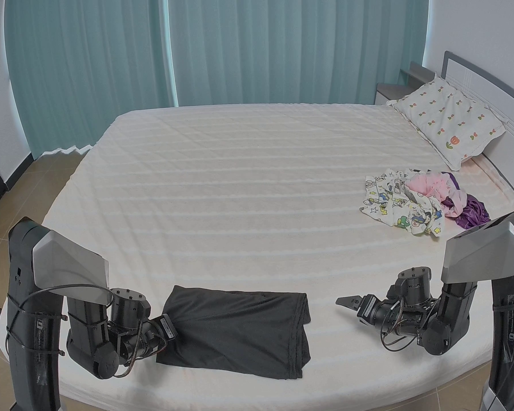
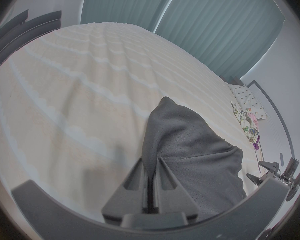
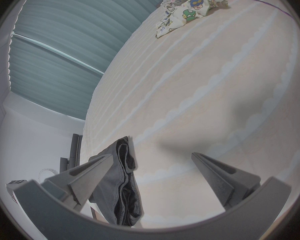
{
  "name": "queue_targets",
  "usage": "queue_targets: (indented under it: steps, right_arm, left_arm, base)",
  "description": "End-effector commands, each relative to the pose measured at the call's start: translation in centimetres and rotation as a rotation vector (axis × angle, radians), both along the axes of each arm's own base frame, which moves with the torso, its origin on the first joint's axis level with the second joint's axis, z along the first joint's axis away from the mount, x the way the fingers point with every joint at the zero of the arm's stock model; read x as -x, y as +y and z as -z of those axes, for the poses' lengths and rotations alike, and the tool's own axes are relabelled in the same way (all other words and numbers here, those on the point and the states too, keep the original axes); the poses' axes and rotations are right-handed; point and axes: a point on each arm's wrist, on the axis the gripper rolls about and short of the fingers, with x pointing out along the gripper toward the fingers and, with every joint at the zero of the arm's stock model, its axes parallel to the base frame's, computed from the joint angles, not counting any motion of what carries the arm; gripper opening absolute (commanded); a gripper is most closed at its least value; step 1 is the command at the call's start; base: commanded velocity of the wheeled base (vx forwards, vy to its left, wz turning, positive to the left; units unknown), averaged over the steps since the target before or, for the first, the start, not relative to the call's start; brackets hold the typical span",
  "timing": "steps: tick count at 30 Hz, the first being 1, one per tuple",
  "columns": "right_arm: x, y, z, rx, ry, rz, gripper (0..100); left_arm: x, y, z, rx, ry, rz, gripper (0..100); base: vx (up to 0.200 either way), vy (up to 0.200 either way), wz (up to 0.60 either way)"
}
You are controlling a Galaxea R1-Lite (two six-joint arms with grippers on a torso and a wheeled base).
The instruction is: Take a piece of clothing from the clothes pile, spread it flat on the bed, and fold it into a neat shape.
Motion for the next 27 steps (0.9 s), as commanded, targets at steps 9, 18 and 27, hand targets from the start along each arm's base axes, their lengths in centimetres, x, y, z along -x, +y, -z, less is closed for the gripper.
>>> queue_targets:
  steps: [9,18,27]
  right_arm:
    - [0.0,0.0,0.0,0.0,0.0,-0.001,100]
    - [0.0,0.0,0.0,0.0,0.0,-0.001,100]
    - [0.0,0.0,0.1,0.001,0.001,0.0,100]
  left_arm:
    - [0.2,0.1,0.1,0.003,0.011,-0.004,100]
    - [1.2,0.7,-1.8,0.044,-0.027,-0.032,100]
    - [1.4,0.8,-2.4,0.095,-0.034,-0.038,100]
  base:
    - [0.0,0.0,0.0]
    - [0.0,0.0,0.0]
    - [-0.089,0.0,0.0]
